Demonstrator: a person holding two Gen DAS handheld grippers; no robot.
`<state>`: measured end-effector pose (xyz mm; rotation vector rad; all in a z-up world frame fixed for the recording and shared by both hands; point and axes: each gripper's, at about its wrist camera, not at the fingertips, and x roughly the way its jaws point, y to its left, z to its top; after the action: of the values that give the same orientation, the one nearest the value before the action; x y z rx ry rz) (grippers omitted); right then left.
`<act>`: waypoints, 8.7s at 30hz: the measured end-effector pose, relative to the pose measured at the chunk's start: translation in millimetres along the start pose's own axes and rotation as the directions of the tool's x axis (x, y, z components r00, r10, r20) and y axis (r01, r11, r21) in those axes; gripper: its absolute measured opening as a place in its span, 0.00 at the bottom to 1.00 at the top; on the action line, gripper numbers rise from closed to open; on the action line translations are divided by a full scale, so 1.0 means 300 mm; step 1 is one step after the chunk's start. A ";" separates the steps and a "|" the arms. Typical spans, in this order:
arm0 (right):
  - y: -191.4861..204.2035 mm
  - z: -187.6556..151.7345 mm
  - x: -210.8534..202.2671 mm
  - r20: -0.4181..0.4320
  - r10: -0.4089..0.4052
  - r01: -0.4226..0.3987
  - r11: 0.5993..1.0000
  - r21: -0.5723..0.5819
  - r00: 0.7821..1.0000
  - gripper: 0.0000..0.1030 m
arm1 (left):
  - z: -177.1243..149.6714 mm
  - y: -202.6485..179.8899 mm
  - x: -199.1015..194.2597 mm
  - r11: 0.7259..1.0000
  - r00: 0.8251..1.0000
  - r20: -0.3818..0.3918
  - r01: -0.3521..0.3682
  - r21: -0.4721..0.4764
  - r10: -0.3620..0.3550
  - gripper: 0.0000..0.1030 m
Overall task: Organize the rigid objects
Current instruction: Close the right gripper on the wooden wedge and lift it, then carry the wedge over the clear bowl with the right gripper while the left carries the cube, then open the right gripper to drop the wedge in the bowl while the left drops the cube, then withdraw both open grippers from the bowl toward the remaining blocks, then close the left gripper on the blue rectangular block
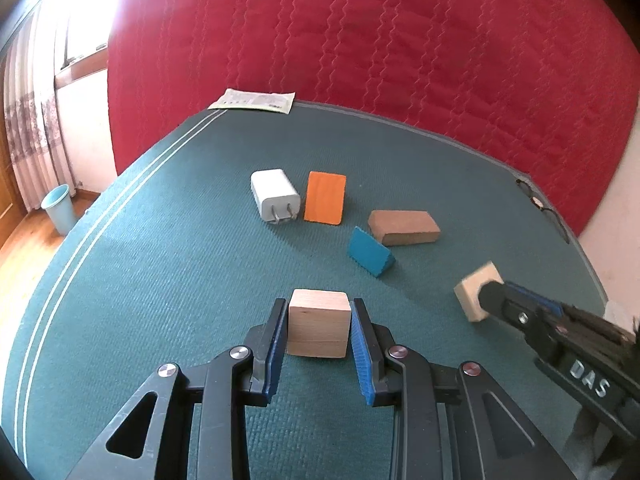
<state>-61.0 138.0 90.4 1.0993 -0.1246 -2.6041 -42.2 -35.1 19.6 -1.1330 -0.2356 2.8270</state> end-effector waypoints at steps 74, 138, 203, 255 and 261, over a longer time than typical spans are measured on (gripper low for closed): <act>-0.195 -0.199 -0.380 0.095 -0.171 0.162 0.982 0.095 0.981 0.34 | -0.031 -0.100 -0.051 0.995 0.996 -0.024 0.084 0.059 -0.083 0.31; -0.664 -0.427 -0.724 0.177 -0.508 0.402 0.813 0.421 0.843 0.49 | -0.198 -0.914 -0.219 0.737 0.856 -0.229 0.515 0.436 -0.463 0.69; -0.298 -0.293 -0.567 0.233 -0.339 0.319 0.940 0.118 0.912 0.61 | -0.019 -0.309 -0.038 0.965 0.990 -0.049 0.143 0.220 -0.135 0.99; -0.153 -0.231 -0.224 -0.035 -0.100 0.103 0.991 0.084 0.994 0.62 | 0.136 -0.067 0.152 0.980 0.997 -0.059 0.060 0.189 -0.049 0.33; -0.121 -0.154 -0.125 -0.060 -0.056 0.061 0.995 0.082 0.997 0.62 | 0.118 -0.038 0.102 0.985 0.999 -0.021 0.036 0.167 -0.033 0.33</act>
<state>-12.5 186.1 76.6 1.2237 -0.1929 -2.6374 -88.5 -23.4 26.0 -1.1079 -0.0148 2.7441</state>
